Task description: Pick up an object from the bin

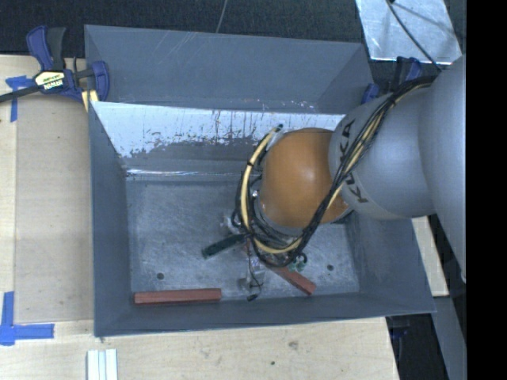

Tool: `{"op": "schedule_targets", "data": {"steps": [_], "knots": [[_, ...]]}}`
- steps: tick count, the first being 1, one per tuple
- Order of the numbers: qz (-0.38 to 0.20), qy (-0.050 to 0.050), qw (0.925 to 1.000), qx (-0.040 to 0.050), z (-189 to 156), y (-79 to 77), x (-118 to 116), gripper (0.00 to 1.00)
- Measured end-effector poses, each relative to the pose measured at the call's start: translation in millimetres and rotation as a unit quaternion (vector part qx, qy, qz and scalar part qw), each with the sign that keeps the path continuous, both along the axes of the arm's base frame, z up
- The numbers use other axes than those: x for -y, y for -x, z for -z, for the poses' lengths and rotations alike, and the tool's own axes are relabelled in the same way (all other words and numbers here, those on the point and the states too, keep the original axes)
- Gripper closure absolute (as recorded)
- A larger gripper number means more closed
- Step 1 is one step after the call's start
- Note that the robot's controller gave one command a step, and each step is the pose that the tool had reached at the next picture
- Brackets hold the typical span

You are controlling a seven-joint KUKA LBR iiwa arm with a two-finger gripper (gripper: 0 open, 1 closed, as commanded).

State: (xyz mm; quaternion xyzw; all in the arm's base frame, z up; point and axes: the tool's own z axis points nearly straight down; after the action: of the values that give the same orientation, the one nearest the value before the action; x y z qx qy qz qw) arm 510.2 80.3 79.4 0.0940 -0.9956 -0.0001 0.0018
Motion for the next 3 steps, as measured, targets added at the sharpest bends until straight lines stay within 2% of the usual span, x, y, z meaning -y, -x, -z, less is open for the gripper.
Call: {"op": "schedule_targets", "data": {"steps": [1, 2, 3], "knots": [[0.140, 0.000, 0.9902, 0.0051, 0.8, -19.4, 45.8, 1.00], [0.140, 0.000, 0.9902, 0.0052, 0.7, -19.4, 45.8, 1.00], [0.139, 0.000, 0.9903, 0.0025, -101.0, 20.0, 42.8, 1.00]]}}
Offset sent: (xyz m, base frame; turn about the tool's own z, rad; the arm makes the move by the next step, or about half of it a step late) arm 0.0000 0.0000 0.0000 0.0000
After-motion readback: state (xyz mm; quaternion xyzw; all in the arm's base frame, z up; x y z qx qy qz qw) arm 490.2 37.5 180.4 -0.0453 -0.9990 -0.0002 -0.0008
